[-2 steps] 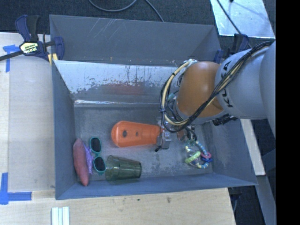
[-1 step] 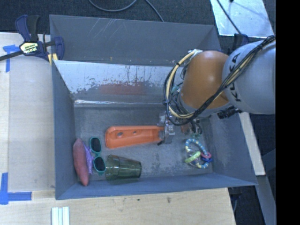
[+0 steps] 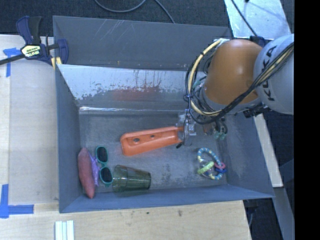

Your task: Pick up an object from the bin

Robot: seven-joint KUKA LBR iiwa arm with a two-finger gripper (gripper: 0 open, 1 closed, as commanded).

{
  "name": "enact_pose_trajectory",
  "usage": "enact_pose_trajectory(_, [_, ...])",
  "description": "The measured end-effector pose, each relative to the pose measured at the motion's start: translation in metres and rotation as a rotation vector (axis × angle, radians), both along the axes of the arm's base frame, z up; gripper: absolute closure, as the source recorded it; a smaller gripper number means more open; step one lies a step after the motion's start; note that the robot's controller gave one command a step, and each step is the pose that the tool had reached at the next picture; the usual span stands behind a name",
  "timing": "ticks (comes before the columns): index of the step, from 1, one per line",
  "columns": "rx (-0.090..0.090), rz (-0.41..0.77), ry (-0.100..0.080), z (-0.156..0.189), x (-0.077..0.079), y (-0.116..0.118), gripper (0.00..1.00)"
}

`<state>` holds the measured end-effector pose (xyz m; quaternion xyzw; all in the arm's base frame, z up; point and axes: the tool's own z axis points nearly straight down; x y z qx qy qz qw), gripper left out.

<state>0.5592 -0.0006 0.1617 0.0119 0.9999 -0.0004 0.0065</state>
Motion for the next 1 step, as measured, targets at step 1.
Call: enact_pose_trajectory(1, [0.000, -0.061, -0.001, 0.0449, 0.0124, -0.0030, 1.00])
